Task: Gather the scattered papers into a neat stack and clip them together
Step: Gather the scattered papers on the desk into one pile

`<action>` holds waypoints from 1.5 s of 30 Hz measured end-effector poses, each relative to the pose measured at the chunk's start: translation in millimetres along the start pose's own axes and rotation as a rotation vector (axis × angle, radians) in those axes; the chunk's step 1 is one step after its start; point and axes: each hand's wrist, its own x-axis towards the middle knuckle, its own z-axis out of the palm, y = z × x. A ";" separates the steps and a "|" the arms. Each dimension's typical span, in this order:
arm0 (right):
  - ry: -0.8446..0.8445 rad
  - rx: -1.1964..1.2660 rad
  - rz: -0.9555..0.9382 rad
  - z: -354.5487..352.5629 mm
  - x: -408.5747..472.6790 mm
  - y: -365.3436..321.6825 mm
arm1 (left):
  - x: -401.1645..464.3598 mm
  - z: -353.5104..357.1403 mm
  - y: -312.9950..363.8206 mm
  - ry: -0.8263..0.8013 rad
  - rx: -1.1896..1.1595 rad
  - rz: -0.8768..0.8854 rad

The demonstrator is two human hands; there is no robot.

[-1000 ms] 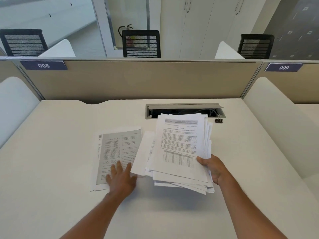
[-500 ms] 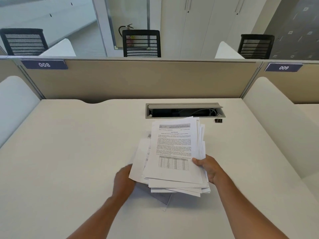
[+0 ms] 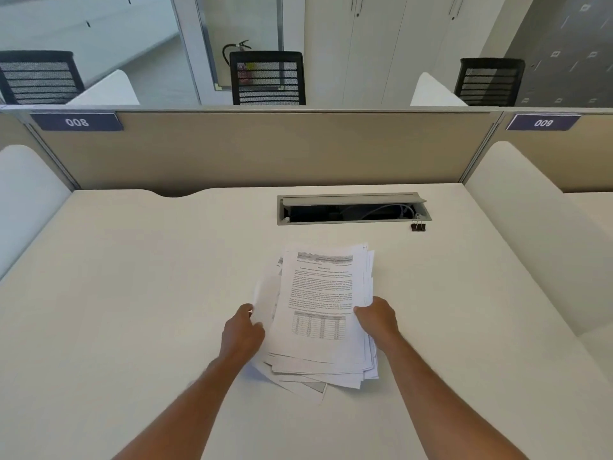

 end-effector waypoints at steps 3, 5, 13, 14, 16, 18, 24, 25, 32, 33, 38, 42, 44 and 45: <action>-0.115 0.262 0.081 -2.1 3.6 3.3 | 4.3 -1.9 -2.2 -0.017 -0.102 -0.072; -0.151 0.382 0.115 -7.3 2.5 6.6 | 8.0 -5.9 -9.8 -0.009 -0.195 -0.148; -0.055 0.444 0.076 -21.7 11.1 4.9 | 12.3 -6.5 -27.6 -0.005 -0.242 -0.164; -0.051 0.453 0.076 -23.0 10.3 2.2 | 13.4 -5.1 -29.4 -0.007 -0.227 -0.165; -0.036 0.456 0.077 -25.9 8.6 -3.8 | 18.7 -1.8 -36.2 -0.005 -0.220 -0.165; 0.017 0.415 0.031 -29.9 10.6 -6.3 | 18.8 -2.0 -36.8 0.018 -0.240 -0.191; 0.175 0.197 -0.186 -45.0 10.7 -13.8 | 15.2 -4.2 -34.6 0.030 -0.293 -0.235; 0.203 0.140 -0.221 -47.5 10.0 -15.9 | 15.6 -3.6 -35.0 0.028 -0.308 -0.226; 0.289 0.020 -0.361 -56.6 5.0 -35.0 | 14.7 1.4 -27.2 -0.082 -0.305 -0.151; 0.312 0.020 -0.350 -58.0 4.8 -37.0 | 13.9 3.1 -26.2 -0.085 -0.295 -0.144; 0.467 0.068 -0.303 -74.2 3.5 -42.1 | 10.1 5.3 -24.8 -0.040 -0.269 -0.141; 0.554 0.128 -0.352 -88.0 5.4 -42.3 | 10.8 4.4 -26.7 -0.031 -0.269 -0.135; 0.631 0.146 -0.400 -94.1 3.8 -44.7 | 10.2 4.5 -25.8 -0.026 -0.256 -0.136; 0.688 0.158 -0.435 -97.2 1.8 -47.3 | 10.1 5.0 -25.2 -0.025 -0.250 -0.138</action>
